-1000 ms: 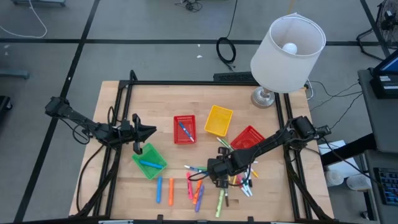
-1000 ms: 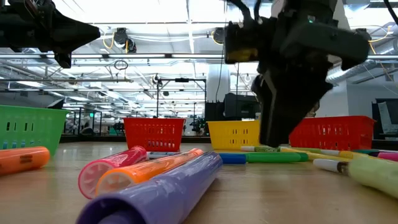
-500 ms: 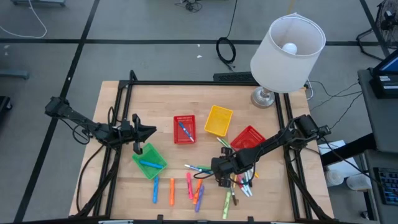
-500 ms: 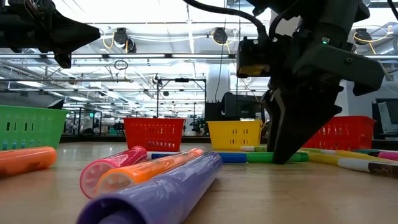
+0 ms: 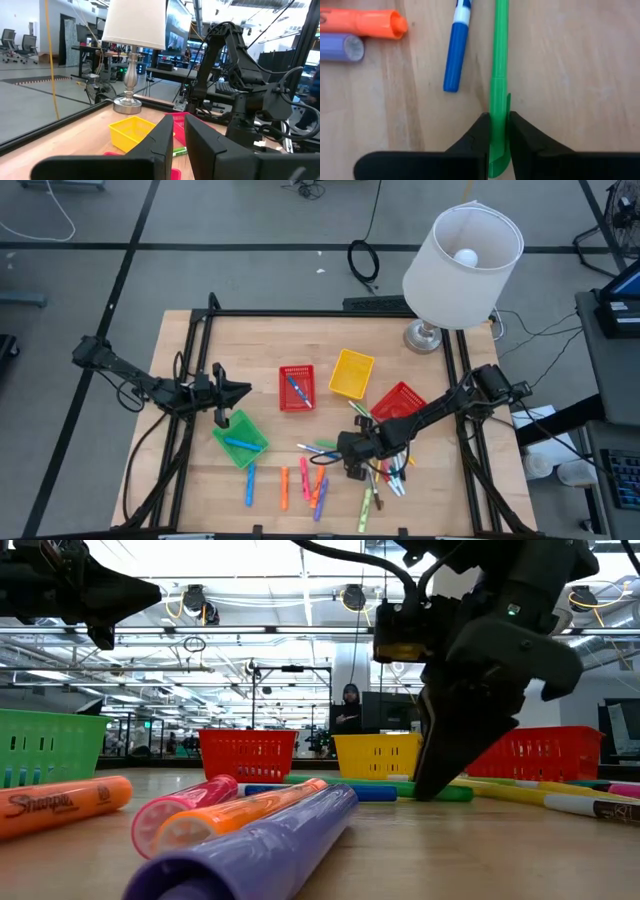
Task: Pick & Place Markers
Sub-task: Put the green pen into the yellow bin
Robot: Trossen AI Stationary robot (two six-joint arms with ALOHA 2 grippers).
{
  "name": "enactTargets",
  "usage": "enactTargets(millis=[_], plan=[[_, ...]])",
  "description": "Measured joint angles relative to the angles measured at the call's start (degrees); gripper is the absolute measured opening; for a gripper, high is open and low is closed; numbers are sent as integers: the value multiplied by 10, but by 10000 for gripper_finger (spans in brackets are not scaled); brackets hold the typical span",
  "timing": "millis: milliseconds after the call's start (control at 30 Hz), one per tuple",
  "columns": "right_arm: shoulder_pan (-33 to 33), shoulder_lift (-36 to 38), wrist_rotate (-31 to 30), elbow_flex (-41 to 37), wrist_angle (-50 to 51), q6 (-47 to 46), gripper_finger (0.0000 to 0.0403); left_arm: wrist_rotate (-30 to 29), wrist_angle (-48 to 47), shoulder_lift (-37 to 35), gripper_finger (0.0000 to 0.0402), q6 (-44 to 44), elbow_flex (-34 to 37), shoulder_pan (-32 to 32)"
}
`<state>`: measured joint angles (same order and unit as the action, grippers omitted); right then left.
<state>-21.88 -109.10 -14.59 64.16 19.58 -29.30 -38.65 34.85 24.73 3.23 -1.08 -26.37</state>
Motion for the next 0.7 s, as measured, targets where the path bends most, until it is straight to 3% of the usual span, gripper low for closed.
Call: enactTargets(millis=[367,700], plan=[[-3,88,-24,-2,-56,43,33,-3,-3,0,56,0,0,0],[21,208,-155,-3,-42,58,33,-4,-4,0,56,1,0,0]])
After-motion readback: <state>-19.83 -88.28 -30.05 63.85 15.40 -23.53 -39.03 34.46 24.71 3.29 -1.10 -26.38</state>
